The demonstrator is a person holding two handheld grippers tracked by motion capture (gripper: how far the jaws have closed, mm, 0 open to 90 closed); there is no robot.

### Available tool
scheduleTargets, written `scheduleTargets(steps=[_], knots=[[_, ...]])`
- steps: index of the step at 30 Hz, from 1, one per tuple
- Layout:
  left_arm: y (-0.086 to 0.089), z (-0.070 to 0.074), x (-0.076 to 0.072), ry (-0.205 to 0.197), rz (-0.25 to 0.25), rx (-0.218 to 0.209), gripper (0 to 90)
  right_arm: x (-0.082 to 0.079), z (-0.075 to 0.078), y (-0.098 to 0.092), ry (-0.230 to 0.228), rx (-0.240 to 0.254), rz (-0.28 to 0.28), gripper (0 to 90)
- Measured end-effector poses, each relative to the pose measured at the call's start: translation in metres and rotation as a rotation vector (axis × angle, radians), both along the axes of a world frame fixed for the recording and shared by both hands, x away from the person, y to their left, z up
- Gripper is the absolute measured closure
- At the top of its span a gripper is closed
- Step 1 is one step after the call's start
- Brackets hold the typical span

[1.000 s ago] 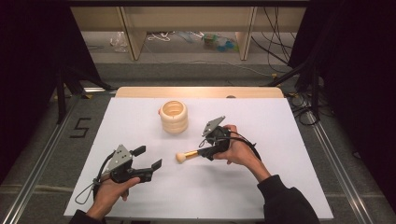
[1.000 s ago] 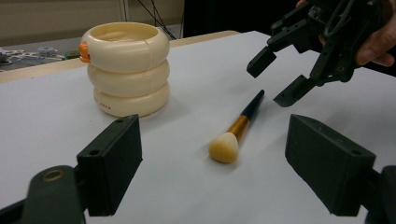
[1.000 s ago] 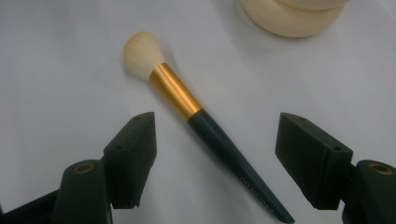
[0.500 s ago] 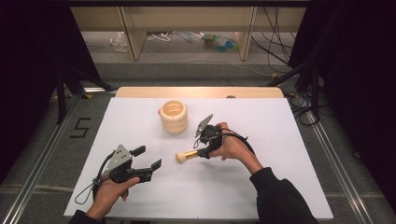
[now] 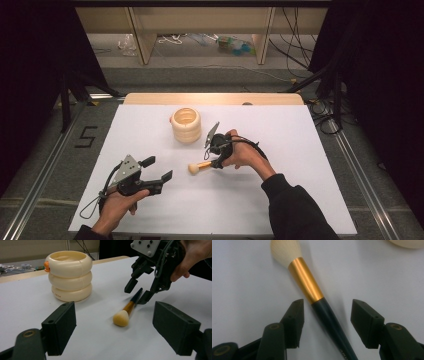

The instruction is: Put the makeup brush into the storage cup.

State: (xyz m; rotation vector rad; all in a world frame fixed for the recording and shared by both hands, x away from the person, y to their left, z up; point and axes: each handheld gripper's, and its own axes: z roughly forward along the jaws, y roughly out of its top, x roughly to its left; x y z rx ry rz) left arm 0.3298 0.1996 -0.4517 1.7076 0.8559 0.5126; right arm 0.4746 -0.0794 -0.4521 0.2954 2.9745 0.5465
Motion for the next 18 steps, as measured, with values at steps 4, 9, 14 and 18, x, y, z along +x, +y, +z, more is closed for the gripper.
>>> scheduleTargets(steps=[4, 9, 14, 18], knots=[[-0.0004, -0.0001, 0.0002, 0.001, 0.001, 0.0, 18.9, 0.0024, -0.0049, 0.0011, 0.009, -0.022, 0.005, 46.8], [-0.0004, -0.0001, 0.0002, 0.002, -0.002, -0.001, 18.9, 0.0036, -0.0065, 0.0024, 0.006, -0.024, 0.004, 49.5], [-0.0003, -0.0001, 0.0, 0.001, -0.003, -0.001, 19.0, 0.006, -0.006, 0.0051, 0.024, -0.041, 0.014, 52.4], [0.0, 0.0, -0.0004, 0.002, 0.0, -0.002, 19.0, 0.007, -0.0075, 0.007, 0.046, -0.079, 0.023, 54.1]])
